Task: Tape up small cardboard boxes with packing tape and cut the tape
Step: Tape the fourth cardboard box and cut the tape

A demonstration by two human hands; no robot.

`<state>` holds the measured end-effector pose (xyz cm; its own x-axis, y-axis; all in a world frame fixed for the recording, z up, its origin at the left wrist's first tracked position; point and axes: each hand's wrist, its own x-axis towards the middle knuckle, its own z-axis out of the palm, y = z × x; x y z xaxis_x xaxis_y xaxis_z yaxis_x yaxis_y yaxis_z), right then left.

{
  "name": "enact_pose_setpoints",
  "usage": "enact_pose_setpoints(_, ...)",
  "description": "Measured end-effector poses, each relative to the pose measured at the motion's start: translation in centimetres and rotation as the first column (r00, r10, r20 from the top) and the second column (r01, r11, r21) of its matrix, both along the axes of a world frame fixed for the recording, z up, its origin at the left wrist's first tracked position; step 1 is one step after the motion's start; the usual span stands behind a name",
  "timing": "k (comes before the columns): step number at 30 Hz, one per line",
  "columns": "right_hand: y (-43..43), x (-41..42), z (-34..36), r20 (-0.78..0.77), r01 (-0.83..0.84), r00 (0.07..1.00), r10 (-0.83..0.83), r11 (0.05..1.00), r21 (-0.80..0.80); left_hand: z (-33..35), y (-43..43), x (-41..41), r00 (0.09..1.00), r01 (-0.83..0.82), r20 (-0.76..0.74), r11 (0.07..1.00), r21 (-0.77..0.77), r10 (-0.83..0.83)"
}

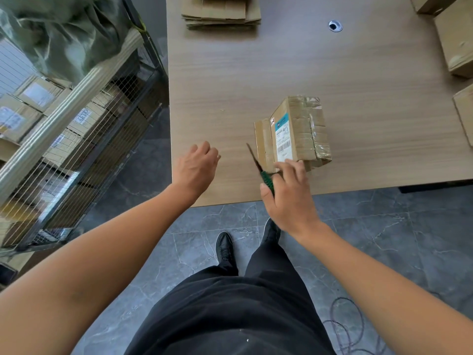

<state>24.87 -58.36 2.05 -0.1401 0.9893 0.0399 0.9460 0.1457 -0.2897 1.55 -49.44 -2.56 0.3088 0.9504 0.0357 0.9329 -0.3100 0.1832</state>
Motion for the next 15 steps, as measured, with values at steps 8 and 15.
enact_pose_setpoints(8, 3.8, -6.2, -6.0, -0.245, 0.066, 0.954, -0.172, 0.919, -0.388, -4.7, -1.5, -2.5, 0.994, -0.055, 0.087, 0.987, -0.154, 0.069)
enact_pose_setpoints(15, 6.0, -8.5, -10.7, 0.008, 0.178, 0.982, -0.187, 0.919, -0.351, -6.3, -1.5, -0.5, 0.979, -0.195, -0.084, 0.969, -0.150, 0.184)
